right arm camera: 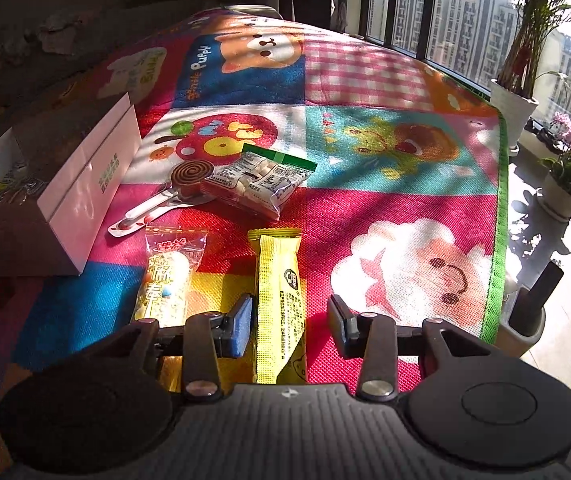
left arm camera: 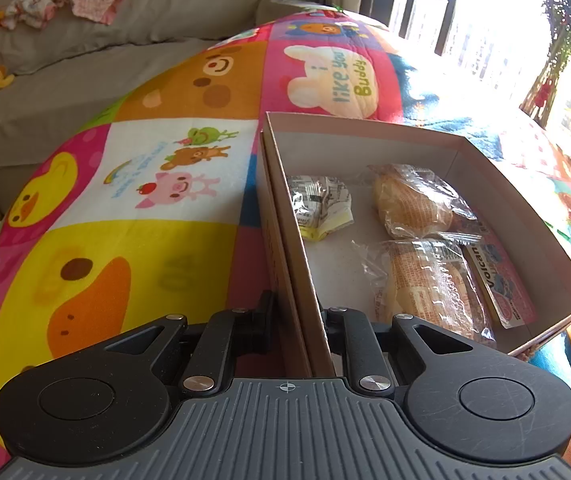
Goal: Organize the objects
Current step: 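Grasp the yellow stick packet with the right tool, then carry the yellow stick packet into the box and release it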
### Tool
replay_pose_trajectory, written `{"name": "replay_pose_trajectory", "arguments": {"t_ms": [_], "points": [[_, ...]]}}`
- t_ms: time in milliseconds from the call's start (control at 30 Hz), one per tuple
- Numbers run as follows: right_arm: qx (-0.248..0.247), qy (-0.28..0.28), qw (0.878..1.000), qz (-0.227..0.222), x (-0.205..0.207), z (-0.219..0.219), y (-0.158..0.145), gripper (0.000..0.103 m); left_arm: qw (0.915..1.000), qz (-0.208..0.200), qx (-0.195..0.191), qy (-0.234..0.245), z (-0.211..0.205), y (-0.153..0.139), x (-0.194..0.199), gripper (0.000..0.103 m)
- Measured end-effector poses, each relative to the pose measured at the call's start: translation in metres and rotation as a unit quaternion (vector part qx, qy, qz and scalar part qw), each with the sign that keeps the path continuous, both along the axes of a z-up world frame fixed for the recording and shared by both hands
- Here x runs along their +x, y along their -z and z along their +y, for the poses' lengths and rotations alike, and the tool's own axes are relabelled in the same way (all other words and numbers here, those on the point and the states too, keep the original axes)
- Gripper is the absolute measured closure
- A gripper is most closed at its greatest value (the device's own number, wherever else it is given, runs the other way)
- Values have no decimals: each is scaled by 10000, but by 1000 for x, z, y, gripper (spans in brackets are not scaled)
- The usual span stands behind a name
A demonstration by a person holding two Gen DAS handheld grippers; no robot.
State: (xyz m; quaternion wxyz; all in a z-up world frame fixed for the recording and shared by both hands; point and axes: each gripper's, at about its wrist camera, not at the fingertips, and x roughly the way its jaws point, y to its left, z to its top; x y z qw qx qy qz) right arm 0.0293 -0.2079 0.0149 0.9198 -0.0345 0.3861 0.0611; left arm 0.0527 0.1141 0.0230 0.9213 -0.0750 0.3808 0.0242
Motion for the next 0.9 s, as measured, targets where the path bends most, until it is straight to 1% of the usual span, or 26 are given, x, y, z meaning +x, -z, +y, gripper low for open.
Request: {"name": "replay_pose_trajectory", "arguments": {"t_ms": [33,67,100,200,267,367,467,567,667,767,900], "points": [[-20,-6,10000,35,1,1,-1,64,10000,-3,1,-1,0,0,0,85],[15,-32,10000,89,0,1,-2,70,10000,-7,-1,-2,0,0,0,85],[56,-53,9999,147,-2,2,-4,78,10000,-12,2,0,0,0,0,85],[101,-18,9995,292,-14,2,-9,81,10000,-70,30,7,0,0,-1,85],[149,-19,9996,251,-28,2,-17,81,9999,-106,56,6,-1,-1,-1,85],[214,-105,9997,9,-56,8,-42,81,9999,-144,65,-27,-1,-1,-2,85],[361,-342,9986,-166,-79,21,-65,81,9994,-281,206,-12,-4,-1,-3,86],[517,-683,9961,-198,-92,41,-81,81,9990,-369,254,-2,-5,-2,-5,86],[596,-991,9930,-227,-95,64,-92,81,9990,-392,235,-6,-4,-2,-5,86],[653,-1246,9895,-336,-89,87,-107,81,9989,-402,222,14,-3,-2,-5,86],[723,-1432,9850,-642,-72,106,-134,81,9989,-426,187,35,-2,-1,-5,86]]}}
